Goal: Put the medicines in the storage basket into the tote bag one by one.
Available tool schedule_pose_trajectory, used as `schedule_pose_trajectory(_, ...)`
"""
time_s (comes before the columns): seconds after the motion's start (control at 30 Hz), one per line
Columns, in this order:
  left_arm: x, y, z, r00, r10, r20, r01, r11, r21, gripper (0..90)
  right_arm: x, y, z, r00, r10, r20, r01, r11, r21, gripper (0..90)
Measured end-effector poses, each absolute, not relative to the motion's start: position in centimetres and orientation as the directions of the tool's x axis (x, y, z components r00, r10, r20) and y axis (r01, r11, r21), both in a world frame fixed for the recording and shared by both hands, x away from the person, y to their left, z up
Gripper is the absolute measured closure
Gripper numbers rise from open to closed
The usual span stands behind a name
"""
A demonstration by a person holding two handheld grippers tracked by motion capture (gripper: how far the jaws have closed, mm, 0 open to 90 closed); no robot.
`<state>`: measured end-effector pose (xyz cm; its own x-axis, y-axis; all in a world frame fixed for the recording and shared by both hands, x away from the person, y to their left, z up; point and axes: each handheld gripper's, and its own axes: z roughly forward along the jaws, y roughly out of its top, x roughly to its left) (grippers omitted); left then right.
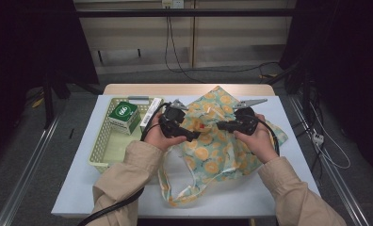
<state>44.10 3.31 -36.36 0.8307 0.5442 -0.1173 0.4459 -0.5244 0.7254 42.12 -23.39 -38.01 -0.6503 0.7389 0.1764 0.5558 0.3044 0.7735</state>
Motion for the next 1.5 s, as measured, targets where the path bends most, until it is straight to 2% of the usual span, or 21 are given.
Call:
schedule_pose_trajectory(0.23,43.7,6.0,-35.3,0.828,0.554,-0.091,0.437,-0.535,0.723,12.7,41.9,-23.1,-38.2,-0.659,0.732,0.172,0.551,0.315,0.773,90.0)
schedule_pose_trajectory(0.77,45.7,13.0,-33.3,0.76,0.647,-0.059,0.48,-0.498,0.722,11.6,41.8,-23.2,-38.0,-0.662,0.729,0.172,0.548,0.314,0.775,90.0)
schedule_pose_trajectory(1.5,49.1,19.5,-34.8,0.642,0.764,-0.073,0.569,-0.409,0.713,10.8,41.9,-23.4,-38.2,-0.666,0.725,0.178,0.548,0.312,0.776,90.0)
